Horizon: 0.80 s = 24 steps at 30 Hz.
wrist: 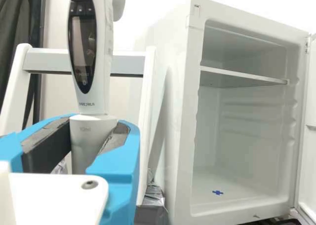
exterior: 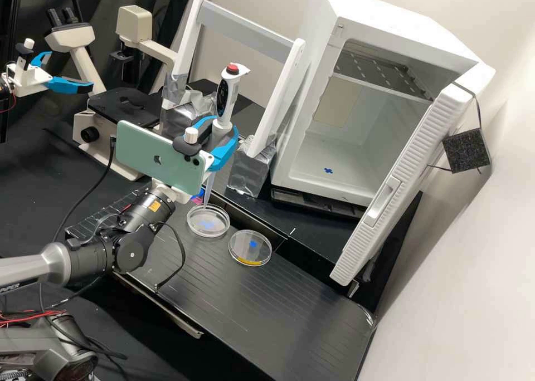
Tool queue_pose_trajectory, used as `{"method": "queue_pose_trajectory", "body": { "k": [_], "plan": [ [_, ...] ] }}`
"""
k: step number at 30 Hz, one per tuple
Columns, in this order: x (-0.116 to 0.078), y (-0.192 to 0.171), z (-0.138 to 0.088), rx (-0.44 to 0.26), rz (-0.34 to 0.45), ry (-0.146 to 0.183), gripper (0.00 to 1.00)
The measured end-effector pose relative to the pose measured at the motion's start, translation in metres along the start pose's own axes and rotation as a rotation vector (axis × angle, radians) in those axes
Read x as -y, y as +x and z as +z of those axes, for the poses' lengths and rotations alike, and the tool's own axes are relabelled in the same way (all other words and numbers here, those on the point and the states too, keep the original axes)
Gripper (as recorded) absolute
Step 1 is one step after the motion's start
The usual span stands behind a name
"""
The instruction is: Use the pipette
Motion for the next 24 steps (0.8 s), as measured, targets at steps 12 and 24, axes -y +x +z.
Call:
{"method": "queue_pose_trajectory", "body": {
  "k": [12,24],
  "plan": [
    [-0.001,0.043,-0.036,-0.086,-0.086,-0.002,0.0],
    [0.002,0.136,-0.075,-0.033,-0.206,-0.006,0.0]
  ]
}}
